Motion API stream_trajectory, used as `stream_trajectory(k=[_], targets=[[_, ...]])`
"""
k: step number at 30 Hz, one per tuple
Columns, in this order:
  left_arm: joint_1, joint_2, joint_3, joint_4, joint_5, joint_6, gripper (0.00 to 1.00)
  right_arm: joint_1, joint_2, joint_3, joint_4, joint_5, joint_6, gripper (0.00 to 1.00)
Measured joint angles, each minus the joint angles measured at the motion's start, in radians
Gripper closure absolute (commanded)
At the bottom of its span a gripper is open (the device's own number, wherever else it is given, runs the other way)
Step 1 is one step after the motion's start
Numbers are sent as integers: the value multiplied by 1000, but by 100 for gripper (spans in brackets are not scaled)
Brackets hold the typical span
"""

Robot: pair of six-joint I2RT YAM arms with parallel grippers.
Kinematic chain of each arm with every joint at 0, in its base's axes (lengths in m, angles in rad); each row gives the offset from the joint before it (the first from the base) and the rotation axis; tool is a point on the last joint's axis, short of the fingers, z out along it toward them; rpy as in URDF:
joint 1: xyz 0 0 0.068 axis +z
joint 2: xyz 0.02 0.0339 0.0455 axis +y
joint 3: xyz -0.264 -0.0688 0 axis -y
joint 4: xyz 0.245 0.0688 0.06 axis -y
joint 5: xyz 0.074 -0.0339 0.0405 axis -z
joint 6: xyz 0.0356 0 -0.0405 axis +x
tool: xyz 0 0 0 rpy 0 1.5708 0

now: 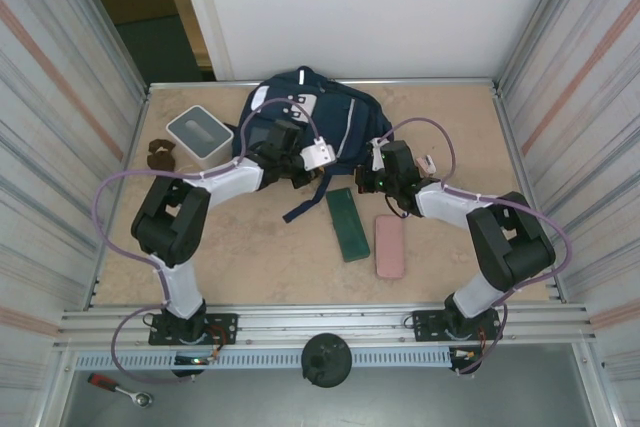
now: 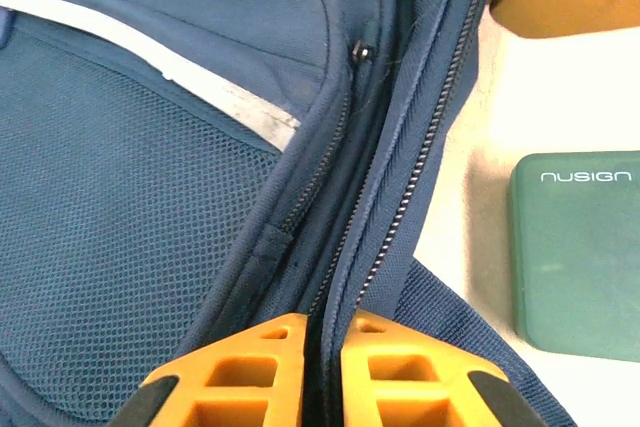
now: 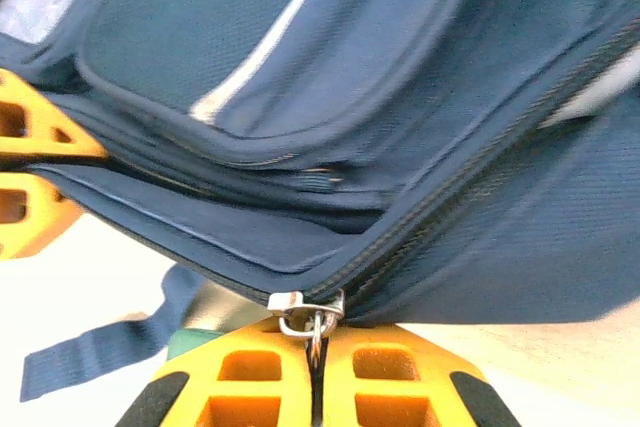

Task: Pack books, pencil case, and school supplies into a backpack

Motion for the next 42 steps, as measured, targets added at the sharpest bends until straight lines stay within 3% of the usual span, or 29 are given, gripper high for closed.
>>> stream_trajectory(k=[7,15,18,24,31,42], targets=[[60,-32,-61,46,64,-28,100,-17,0,46,-63,31,0,100],[76,-49,-74,29,69,-66,60,-2,0,47,-58,8,0,100],[61,-74,-76,24,55,-73,52,9,0,47,-56,5,0,100],[-28,-90,-43,10,33,-61,49,43,-32,47,-58,-14,0,100],[-75,-85,32,-18,39,-49,52,76,-100,47,-62,-24,0,100],[-103,-12,128,-96,103,-33,97,66,-151,7,-69,-17,8,100]])
